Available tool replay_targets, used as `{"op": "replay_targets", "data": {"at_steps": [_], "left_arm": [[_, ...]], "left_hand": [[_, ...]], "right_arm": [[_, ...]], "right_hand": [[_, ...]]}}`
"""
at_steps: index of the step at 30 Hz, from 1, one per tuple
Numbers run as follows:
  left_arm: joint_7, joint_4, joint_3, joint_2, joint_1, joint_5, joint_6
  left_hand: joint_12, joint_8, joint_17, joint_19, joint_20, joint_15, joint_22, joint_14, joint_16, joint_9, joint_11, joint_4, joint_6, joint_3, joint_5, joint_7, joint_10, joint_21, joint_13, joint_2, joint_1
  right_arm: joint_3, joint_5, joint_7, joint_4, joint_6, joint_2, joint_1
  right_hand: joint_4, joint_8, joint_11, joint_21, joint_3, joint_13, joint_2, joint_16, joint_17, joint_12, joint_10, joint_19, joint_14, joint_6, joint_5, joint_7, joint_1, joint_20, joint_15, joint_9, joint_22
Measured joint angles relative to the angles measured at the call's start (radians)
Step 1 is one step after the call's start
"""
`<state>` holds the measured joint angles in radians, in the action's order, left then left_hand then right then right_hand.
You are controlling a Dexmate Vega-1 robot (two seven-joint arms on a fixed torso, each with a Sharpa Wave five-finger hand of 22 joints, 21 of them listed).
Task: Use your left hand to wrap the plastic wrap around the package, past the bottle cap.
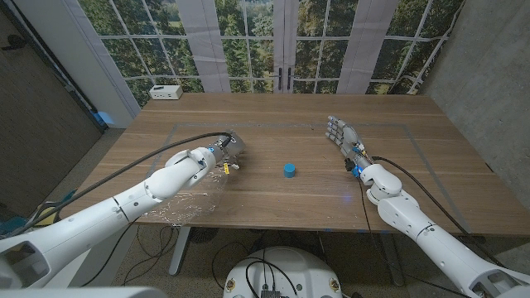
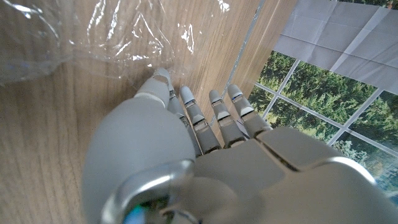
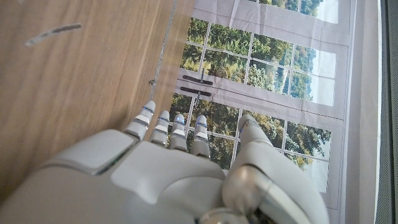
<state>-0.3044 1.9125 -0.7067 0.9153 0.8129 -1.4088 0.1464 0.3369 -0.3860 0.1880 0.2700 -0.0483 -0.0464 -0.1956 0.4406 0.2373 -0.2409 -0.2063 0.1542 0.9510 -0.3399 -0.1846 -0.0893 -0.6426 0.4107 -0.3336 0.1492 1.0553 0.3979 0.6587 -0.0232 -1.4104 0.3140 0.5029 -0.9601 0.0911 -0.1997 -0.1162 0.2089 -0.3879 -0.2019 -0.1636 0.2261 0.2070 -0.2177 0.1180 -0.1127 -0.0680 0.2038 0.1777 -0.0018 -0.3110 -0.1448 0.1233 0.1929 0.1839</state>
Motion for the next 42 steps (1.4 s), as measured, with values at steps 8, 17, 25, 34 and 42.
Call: {"op": "replay_targets", "data": {"at_steps": [8, 17, 25, 34, 42], "left_arm": [[0.039, 0.029, 0.025, 0.03, 0.037, 0.019, 0.052], [-0.024, 0.136, 0.085, 0.087, 0.108, 0.011, 0.123], [-0.113, 0.236, 0.142, 0.136, 0.197, -0.031, 0.179], [-0.184, 0.305, 0.213, 0.164, 0.309, -0.124, 0.264], [-0.261, 0.336, 0.266, 0.163, 0.396, -0.236, 0.304]], "left_hand": [[0.0, -0.014, 0.001, 0.0, 0.0, 0.0, 0.0, 0.011, 0.0, -0.012, 0.005, -0.004, 0.0, -0.012, 0.004, 0.0, -0.006, 0.0, -0.006, 0.004, 0.003], [0.0, -0.028, -0.002, 0.005, 0.006, 0.0, 0.0, 0.011, -0.005, -0.025, 0.005, -0.003, 0.005, -0.02, 0.005, 0.006, -0.006, 0.0, -0.011, 0.006, 0.0], [0.0, -0.039, -0.002, 0.005, 0.006, 0.0, 0.0, 0.011, -0.01, -0.031, 0.004, 0.001, 0.009, -0.024, 0.005, 0.01, -0.017, 0.0, -0.013, 0.006, 0.001], [0.0, -0.044, -0.002, 0.001, 0.01, 0.0, 0.0, 0.011, -0.013, -0.034, 0.005, -0.003, 0.009, -0.029, 0.005, 0.01, -0.031, 0.0, -0.017, 0.006, 0.001], [0.008, -0.052, 0.005, -0.003, 0.006, 0.0, 0.0, 0.043, -0.006, -0.034, 0.007, 0.0, 0.009, -0.031, 0.007, 0.01, -0.066, 0.0, -0.022, 0.006, 0.001]], "right_arm": [[-0.002, -0.001, 0.007, -0.014, -0.002, 0.004, -0.008], [-0.002, -0.003, 0.011, -0.026, -0.007, 0.006, -0.012], [0.007, -0.004, 0.007, -0.028, -0.017, 0.006, -0.006], [0.019, -0.005, -0.003, -0.029, -0.031, 0.005, 0.006], [0.028, -0.008, -0.012, -0.03, -0.045, 0.004, 0.021]], "right_hand": [[0.0, 0.0, 0.0, 0.0, 0.0, 0.0, 0.0, 0.0, 0.0, 0.0, 0.0, 0.0, 0.0, 0.0, 0.0, 0.0, 0.0, 0.0, 0.0, 0.0, 0.0], [0.0, 0.0, 0.0, 0.0, 0.0, 0.0, 0.0, 0.0, 0.0, 0.0, 0.0, 0.0, 0.0, 0.0, 0.0, 0.0, 0.0, 0.0, 0.0, 0.0, 0.0], [0.0, 0.0, 0.0, 0.0, 0.0, 0.0, 0.0, 0.0, 0.0, 0.0, 0.0, 0.0, 0.0, 0.0, 0.0, 0.0, 0.0, 0.0, 0.0, 0.0, 0.0], [0.0, 0.0, 0.0, 0.0, 0.0, 0.0, 0.0, 0.0, 0.0, 0.009, 0.0, 0.0, 0.0, 0.0, 0.0, 0.0, 0.0, 0.0, 0.0, 0.0, 0.0], [0.0, 0.0, 0.0, 0.0, 0.0, 0.0, 0.0, 0.0, 0.0, 0.009, 0.0, 0.0, 0.0, 0.0, 0.0, 0.0, 0.0, 0.0, 0.0, 0.0, 0.0]]}}
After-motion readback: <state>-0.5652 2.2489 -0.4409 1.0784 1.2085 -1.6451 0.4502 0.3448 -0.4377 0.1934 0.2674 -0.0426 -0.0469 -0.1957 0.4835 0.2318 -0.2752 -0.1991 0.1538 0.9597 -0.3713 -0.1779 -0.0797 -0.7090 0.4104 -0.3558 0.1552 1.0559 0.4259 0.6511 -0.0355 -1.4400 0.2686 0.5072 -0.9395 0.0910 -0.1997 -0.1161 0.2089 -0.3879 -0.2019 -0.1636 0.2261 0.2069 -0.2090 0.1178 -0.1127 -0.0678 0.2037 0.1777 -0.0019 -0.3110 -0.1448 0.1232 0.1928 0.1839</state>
